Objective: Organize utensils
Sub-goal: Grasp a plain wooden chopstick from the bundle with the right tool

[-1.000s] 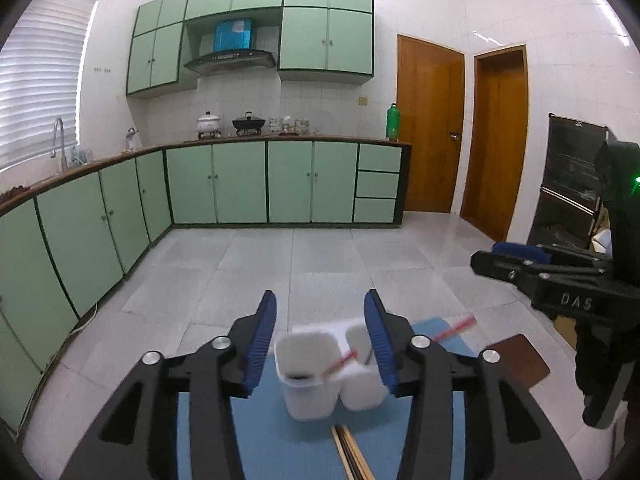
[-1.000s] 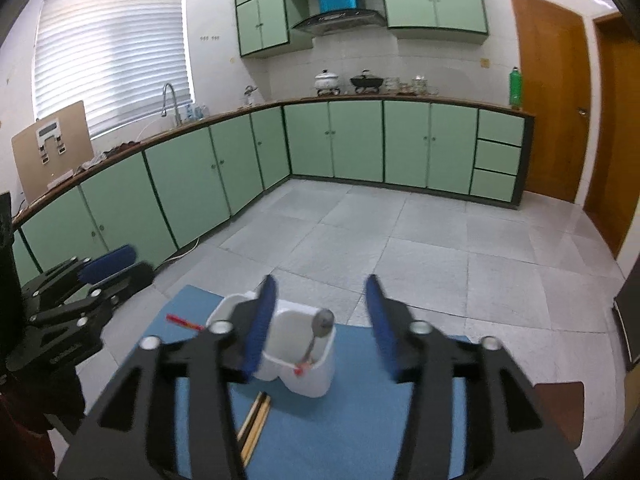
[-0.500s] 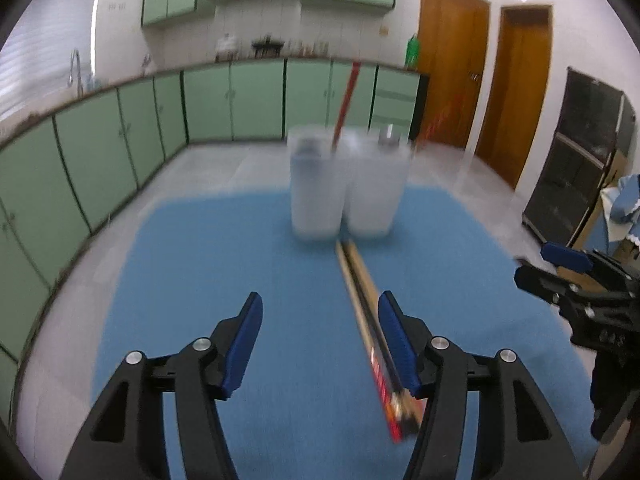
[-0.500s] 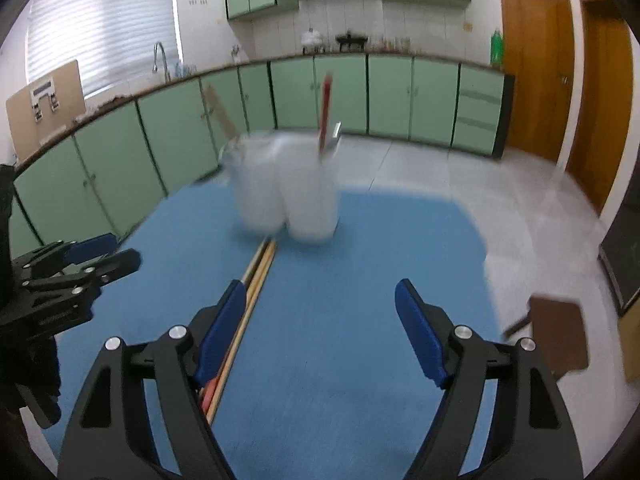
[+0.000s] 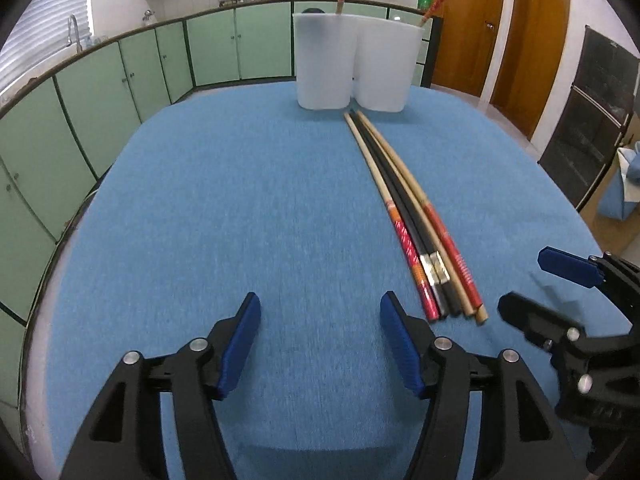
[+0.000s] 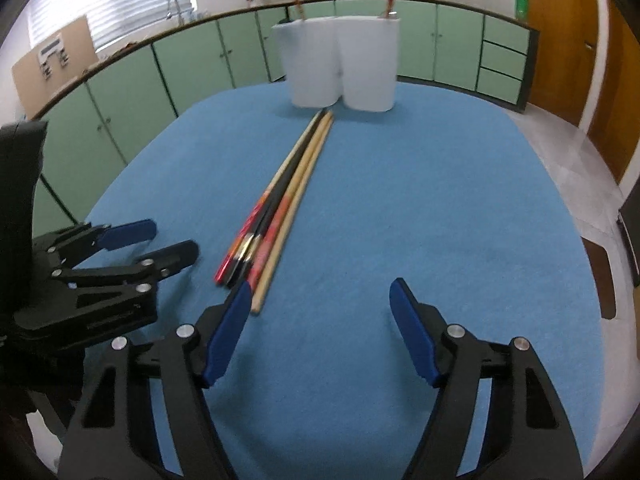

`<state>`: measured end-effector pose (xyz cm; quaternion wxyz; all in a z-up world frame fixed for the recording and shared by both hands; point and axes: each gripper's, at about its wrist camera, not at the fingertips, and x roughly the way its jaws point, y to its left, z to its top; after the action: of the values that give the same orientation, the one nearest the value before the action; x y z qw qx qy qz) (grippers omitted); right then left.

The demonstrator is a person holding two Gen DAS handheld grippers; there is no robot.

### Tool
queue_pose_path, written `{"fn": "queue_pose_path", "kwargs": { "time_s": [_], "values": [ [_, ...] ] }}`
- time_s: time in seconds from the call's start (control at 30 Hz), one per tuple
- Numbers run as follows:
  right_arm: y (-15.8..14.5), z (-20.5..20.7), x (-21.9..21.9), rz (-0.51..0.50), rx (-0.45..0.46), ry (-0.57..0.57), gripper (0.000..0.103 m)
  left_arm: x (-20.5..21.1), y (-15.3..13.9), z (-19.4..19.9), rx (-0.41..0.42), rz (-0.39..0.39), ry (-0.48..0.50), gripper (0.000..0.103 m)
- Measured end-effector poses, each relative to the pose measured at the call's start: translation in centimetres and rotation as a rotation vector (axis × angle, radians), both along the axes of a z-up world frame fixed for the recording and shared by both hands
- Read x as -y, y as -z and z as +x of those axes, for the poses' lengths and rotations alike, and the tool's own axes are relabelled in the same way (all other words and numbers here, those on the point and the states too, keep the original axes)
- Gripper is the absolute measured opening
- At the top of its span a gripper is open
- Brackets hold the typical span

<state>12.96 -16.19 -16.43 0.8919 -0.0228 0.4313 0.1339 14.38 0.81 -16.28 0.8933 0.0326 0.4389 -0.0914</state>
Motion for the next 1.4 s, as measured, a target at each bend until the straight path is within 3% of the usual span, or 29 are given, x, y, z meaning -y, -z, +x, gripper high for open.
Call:
{"fn": "queue_pose_path", "kwargs": {
  "time_s": [0.27,0.43,0.67,0.77,0.9,0.97,1.23,1.4],
  "values": [
    [0.8,0.2,-1.2,-0.069,-0.013,-0.021,0.064,0.2,-0.1,-0.3,0.011,-0.006,-0.001,0.064],
    [0.8,0.6,-0.1,-0.097,-0.007,0.034,0.064,-0.1,0.0,-0.5,0.012,-0.018,-0.004,0.065],
    [0.8,0.6,1.6,0.010,-0.023,0.032,0.054,-0.2,0.1,-0.6,0.014,-0.022,-0.010,0.066],
    [1.0,0.5,0.9,0.001,-0.017,0.012,0.044,-0.2,0.1,-0.6,0.014,-0.024,-0.014,0.066],
    [0.9,0.7,0.3,0.002,-0.018,-0.009,0.015,-0.1,0.1,-0.7,0.015,-0.022,-0.015,0.066],
    [0.9,0.7,0.1,0.005,-0.019,-0.014,0.007,0.1,0.1,-0.7,0.014,-0.023,-0.008,0.066],
    [0.8,0.7,1.4,0.012,-0.015,0.024,0.006,1.3,-0.4,-1.2,0.010,-0.076,0.044,0.066],
    [0.9,0.8,1.9,0.016,-0.016,0.033,0.006,2.6,-0.1,-1.1,0.001,-0.043,0.064,0.066]
  ]
}}
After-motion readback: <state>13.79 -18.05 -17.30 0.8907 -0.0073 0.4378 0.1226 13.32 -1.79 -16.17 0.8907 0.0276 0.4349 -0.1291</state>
